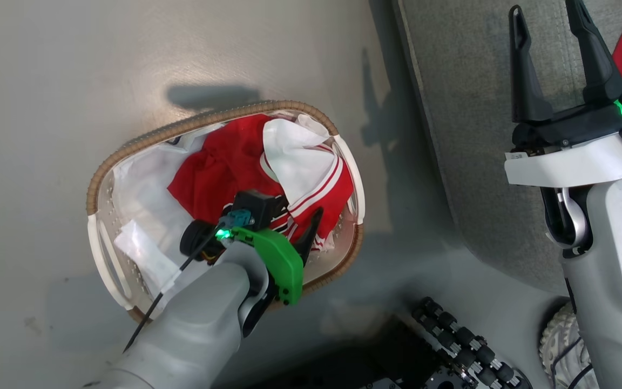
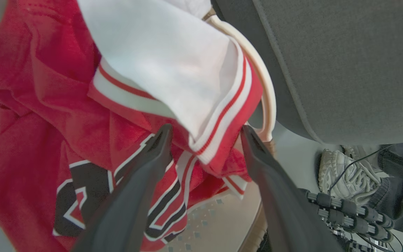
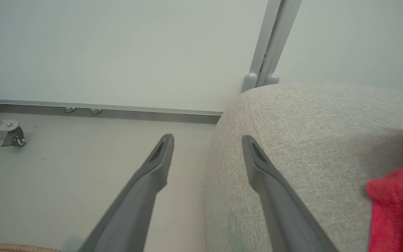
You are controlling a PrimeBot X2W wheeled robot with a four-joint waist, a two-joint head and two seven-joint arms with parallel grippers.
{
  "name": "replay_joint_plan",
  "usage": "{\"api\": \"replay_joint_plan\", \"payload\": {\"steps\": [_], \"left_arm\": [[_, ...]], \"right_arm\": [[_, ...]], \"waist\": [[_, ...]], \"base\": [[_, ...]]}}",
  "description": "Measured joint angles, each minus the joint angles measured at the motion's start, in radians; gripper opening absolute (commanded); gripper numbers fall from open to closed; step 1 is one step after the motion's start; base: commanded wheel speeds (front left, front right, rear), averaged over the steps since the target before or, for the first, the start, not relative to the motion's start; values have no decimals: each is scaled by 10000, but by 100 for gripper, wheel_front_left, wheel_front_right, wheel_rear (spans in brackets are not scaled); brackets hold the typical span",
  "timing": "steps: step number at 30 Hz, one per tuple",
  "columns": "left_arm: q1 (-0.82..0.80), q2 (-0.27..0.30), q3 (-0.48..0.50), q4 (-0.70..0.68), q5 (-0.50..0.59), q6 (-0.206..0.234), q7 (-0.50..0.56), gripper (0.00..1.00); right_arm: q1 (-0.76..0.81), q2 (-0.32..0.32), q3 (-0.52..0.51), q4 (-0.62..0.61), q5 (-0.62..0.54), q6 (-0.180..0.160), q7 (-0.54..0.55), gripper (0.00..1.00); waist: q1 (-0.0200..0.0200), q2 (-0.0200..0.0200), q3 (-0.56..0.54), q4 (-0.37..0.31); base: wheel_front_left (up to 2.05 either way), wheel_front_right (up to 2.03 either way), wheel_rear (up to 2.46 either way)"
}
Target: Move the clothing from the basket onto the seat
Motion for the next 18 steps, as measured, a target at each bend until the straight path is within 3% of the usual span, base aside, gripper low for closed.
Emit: {"api": "replay_joint_plan", "payload": {"steps": [11, 12, 13, 18], "left_arm": [[-929, 0, -949, -268, -823, 0, 0, 100], [-955, 2, -993, -290, -859, 0, 0, 16], [-970, 4, -1053, -343, -907, 0, 0, 0], [-1011, 2, -1244, -374, -1198, 0, 0, 0]], "right_arm": [[-1, 104, -142, -104, -13, 0, -2, 100], [0, 111, -142, -104, -15, 0, -2, 100], [0, 111, -142, -98, -17, 0, -2, 100], [-42, 161, -163, -17, 8, 0, 0, 100]], "waist": [[0, 0, 472, 59], [0, 0, 471, 61], [0, 0, 465, 60], [0, 0, 367, 66]], "base": [[0, 0, 0], [0, 0, 0], [0, 0, 0], [0, 0, 0]]}}
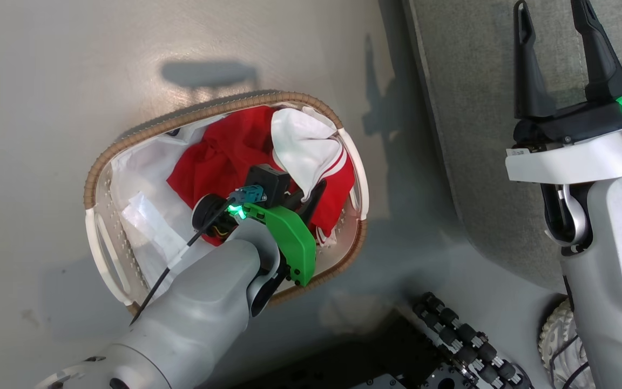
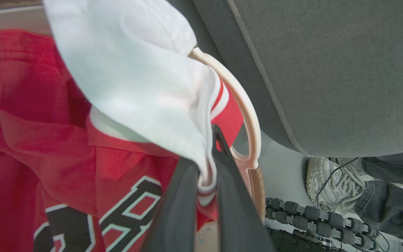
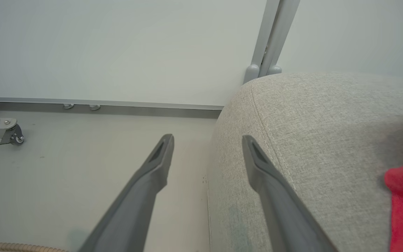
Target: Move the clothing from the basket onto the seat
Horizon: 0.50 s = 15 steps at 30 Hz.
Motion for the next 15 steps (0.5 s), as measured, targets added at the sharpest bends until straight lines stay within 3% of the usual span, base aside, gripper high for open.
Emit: {"api": "replay_joint_plan", "payload": {"steps": [10, 15], "left_arm": [[633, 211, 405, -180, -562, 0, 0, 0], [1348, 337, 1246, -522, -527, 0, 0, 0]], "right_arm": [[-24, 75, 272, 458, 161, 0, 0, 100], [178, 144, 569, 759, 217, 0, 0, 100]], "waist": [[-1, 0, -957, 160], [-1, 0, -1666, 331]], "base": [[0, 0, 0], [0, 0, 0]]}}
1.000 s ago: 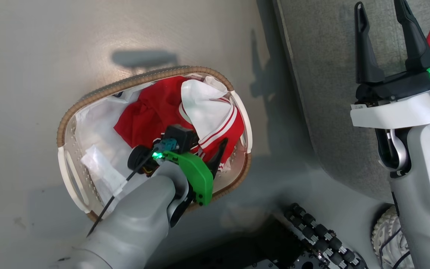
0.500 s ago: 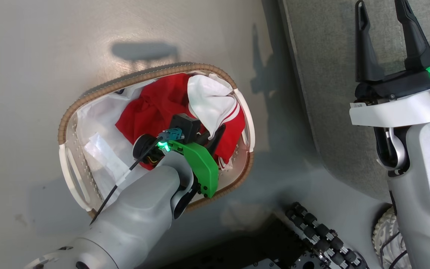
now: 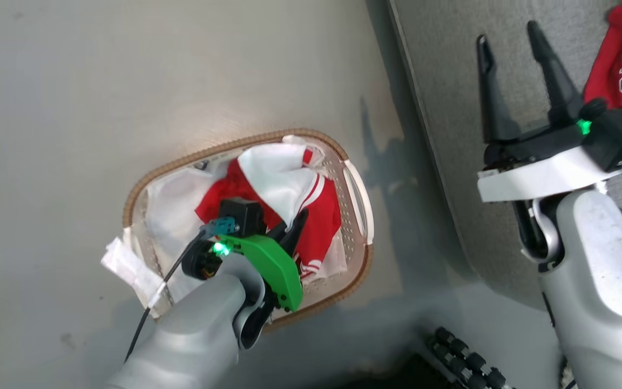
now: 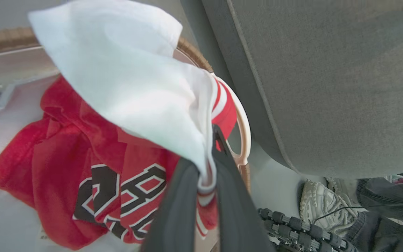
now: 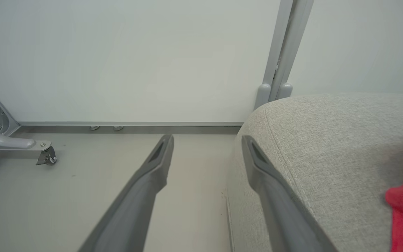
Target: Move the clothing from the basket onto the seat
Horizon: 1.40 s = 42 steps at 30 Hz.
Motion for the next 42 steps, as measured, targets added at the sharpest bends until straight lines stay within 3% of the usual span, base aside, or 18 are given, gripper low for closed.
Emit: {"api": "replay_joint_plan", "payload": {"steps": [25, 42], "left_arm": [[3673, 366, 4426, -3195, 3419, -2, 2, 0], [3621, 514, 6502, -6857, 5160, -2, 2, 0]], "right_arm": [[2805, -6, 930, 1758, 88, 0, -2, 100], [4254, 393, 1162, 2240, 140, 0, -2, 100]], "waist": [[-1, 0, -4635, 1399], [-1, 0, -6948, 2304]], "base": [[0, 0, 0], [0, 0, 0]]}}
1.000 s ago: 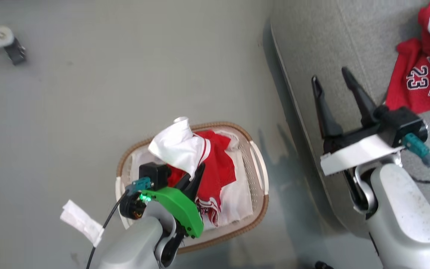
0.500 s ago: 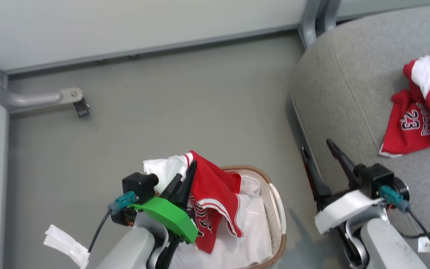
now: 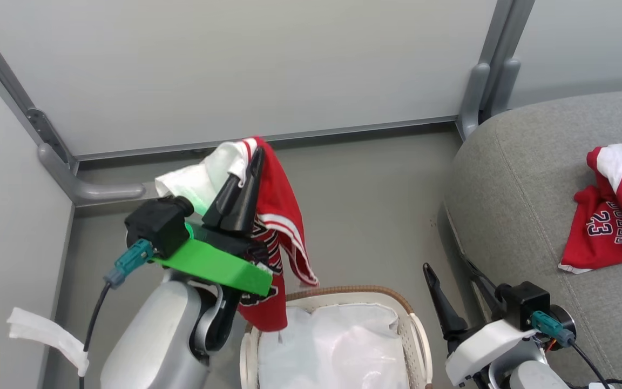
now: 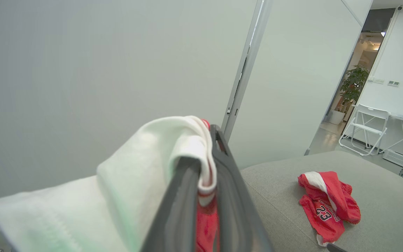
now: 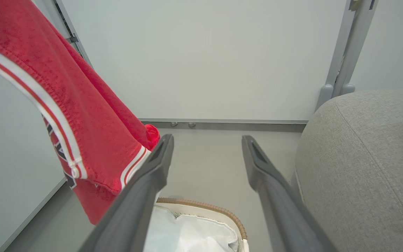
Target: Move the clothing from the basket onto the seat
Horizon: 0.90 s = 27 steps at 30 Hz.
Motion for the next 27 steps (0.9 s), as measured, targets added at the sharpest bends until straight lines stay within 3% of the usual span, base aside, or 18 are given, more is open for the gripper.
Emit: {"api": "replay_joint_plan", "payload": {"steps": [8, 18, 27], "left_arm": [[-393, -98, 230, -566, 314, 0, 0, 0], [-336, -546, -545, -702, 301, -2, 0, 0], [-319, -731, -1507, -765, 92, -10, 0, 0]], "right_arm": [[127, -86, 635, -8, -2, 0, 0, 100], [-1518, -527, 2836, -380, -2, 0, 0, 100], [-2802, -418, 4213, 1496, 263, 0, 0, 100]], "waist": [[0, 0, -76, 218], [0, 0, -25, 650], [0, 0, -46, 1201]], "base": [[0, 0, 0], [0, 0, 0], [0, 0, 0]]}}
